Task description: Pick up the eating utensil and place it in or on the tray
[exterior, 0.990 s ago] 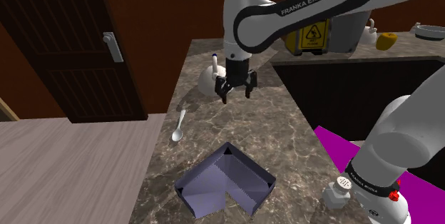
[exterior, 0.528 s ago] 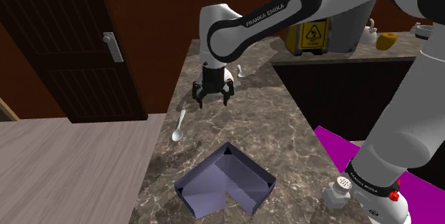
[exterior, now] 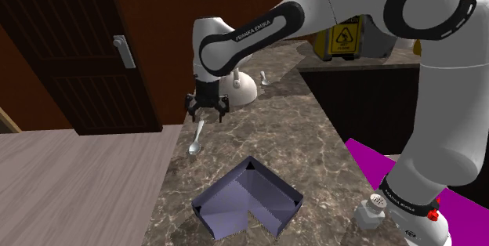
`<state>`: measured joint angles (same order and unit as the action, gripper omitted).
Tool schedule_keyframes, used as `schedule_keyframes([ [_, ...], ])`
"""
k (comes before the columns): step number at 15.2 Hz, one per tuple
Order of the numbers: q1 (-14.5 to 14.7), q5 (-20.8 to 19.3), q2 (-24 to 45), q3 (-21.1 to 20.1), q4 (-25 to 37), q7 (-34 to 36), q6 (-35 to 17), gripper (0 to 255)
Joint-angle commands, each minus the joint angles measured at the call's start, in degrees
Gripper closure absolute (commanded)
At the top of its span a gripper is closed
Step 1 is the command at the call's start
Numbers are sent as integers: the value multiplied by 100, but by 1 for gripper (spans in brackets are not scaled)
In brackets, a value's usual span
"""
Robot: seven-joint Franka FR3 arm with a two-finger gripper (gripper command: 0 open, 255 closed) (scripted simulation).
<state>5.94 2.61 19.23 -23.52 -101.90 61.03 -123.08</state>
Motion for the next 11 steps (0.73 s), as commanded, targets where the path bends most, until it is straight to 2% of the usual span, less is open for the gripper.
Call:
schedule_keyframes([
  [1,112,-85,471,62,470,254,-53,0],
  [3,194,-125,739,104,787,396,-39,0],
  [11,302,-223,1044,151,647,454,-481,0],
])
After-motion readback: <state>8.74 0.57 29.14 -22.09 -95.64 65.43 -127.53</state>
